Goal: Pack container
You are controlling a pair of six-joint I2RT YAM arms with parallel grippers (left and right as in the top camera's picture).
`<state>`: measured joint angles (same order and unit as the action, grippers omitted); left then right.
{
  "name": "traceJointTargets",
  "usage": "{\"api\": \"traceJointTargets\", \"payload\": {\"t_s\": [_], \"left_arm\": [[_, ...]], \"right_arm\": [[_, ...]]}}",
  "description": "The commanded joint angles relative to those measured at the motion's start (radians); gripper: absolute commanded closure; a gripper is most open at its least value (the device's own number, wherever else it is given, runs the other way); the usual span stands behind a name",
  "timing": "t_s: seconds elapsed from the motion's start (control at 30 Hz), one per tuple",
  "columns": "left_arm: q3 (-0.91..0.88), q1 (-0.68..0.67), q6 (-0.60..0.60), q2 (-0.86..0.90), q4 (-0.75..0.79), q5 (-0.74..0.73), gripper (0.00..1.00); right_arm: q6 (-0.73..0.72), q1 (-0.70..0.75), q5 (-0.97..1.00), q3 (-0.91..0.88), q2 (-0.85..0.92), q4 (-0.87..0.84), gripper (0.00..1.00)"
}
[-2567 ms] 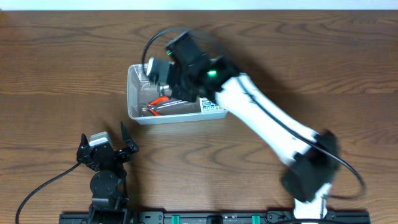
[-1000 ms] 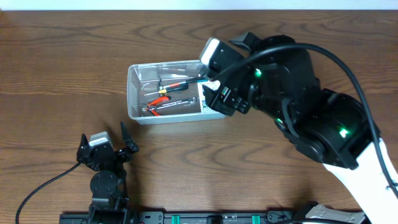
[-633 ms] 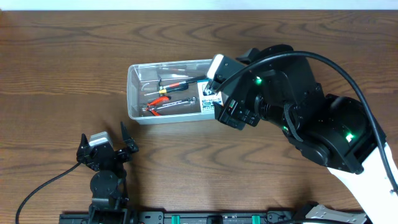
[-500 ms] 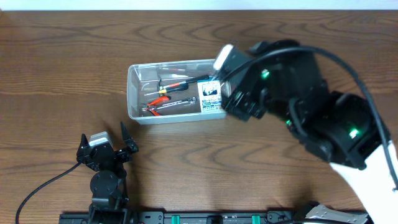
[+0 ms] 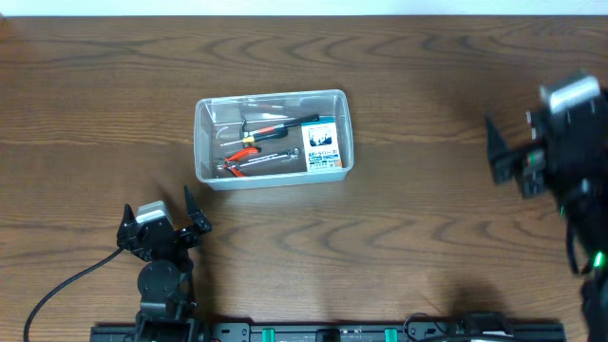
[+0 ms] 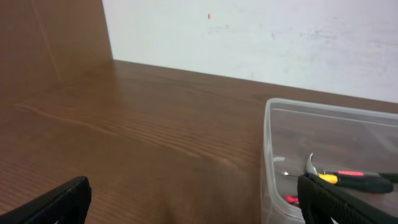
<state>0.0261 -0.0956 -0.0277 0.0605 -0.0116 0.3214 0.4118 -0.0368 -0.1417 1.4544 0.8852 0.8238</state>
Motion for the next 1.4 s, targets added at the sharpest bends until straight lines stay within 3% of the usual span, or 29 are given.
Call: {"api": "traceJointTargets", "payload": {"t_s": [0.0,0.33,0.57,0.83,1.37], "left_arm": [[-0.022,-0.003,0.001,-0.004,-0.029,0.020,0.02],[-0.022,-0.003,0.001,-0.004,-0.029,0.020,0.02],[-0.022,-0.003,0.001,-0.004,-0.029,0.020,0.02],[-0.022,-0.003,0.001,-0.004,-0.029,0.020,0.02],[-0.022,-0.003,0.001,-0.004,-0.029,0.020,0.02]], "right_arm": [[-0.018,0.011,-0.013,-0.229,-0.132,-0.070,0.01],[-0.031,0.023,-0.039,-0.832,-0.565,-0.142,0.01],[-0.101,0.032,-0.039,-1.101,-0.779,-0.163,0.01],[-0.258,0.032,-0.039,-1.257,-0.876,-0.208,0.01],[-0.262,0.032,-0.039,-1.297,-0.876,-0.210,0.01]]}}
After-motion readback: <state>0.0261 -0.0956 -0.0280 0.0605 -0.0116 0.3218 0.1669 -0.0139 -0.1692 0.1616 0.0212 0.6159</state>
